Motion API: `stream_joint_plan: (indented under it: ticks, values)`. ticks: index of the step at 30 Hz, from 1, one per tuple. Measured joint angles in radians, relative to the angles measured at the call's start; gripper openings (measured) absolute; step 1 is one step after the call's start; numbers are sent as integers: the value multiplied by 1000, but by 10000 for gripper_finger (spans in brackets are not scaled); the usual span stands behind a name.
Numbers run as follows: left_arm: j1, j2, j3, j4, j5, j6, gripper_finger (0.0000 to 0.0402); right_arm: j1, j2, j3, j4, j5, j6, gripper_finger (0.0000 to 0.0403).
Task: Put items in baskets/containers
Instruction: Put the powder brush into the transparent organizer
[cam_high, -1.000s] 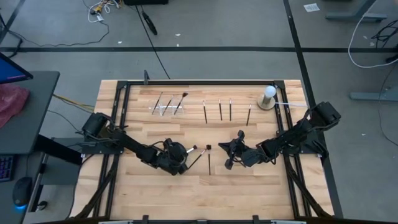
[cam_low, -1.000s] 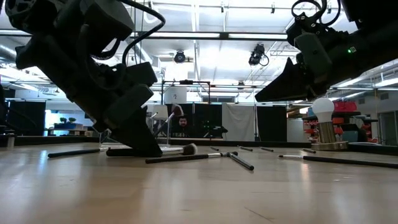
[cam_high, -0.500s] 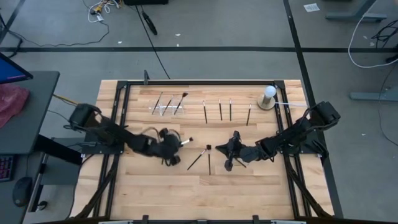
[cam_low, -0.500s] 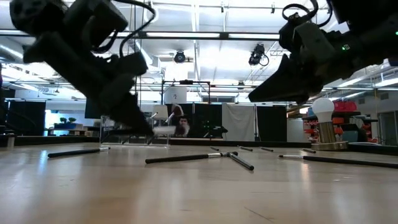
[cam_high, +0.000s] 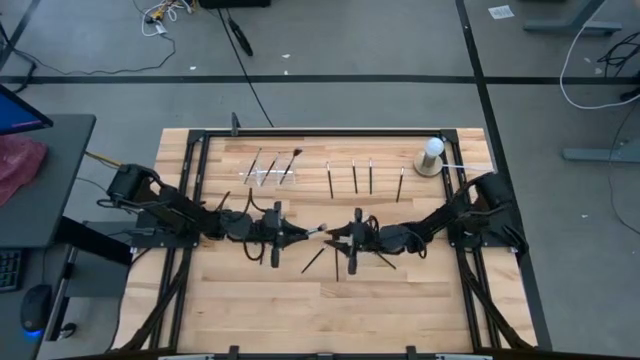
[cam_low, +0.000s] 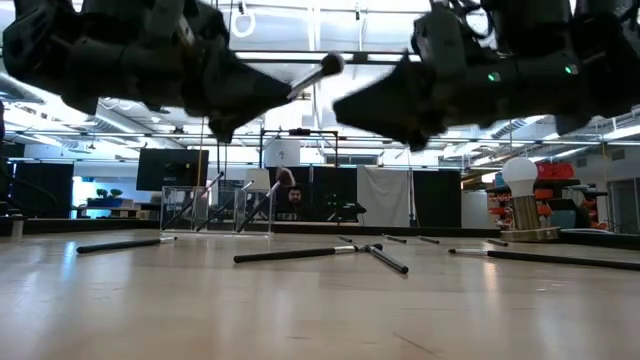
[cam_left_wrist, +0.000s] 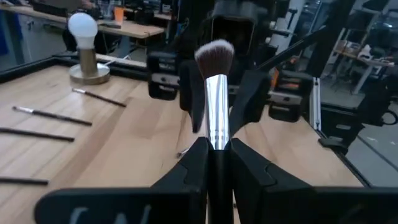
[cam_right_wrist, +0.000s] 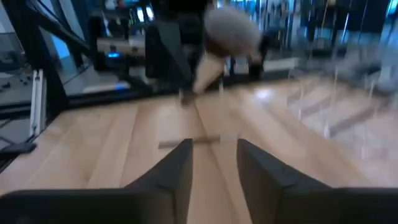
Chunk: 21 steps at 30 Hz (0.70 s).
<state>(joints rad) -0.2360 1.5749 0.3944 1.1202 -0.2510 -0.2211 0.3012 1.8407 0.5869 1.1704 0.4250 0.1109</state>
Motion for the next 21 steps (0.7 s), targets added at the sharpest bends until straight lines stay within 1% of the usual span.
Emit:
stream_joint_plan:
  ticks: [3, 5, 9, 13, 18, 21]
  values:
    - [-16, 0, 23, -8, -3, 24, 45, 0, 24, 59, 26, -28, -103, 151]
    - [-26, 0, 32, -14, -3, 28, 46, 0, 23, 95, 23, -39, -131, 157]
    - [-40, 0, 38, -19, -4, 31, 51, 0, 18, 134, 23, -50, -157, 151]
    - [-48, 0, 39, -28, -15, 33, 50, 1, 17, 145, 21, -51, -177, 115]
    - [-48, -1, 39, -36, -15, 38, 60, 4, 17, 145, 18, -61, -172, 41]
    - [-48, -2, 40, -46, -19, 30, 72, 5, 2, 145, -26, -59, -169, 35]
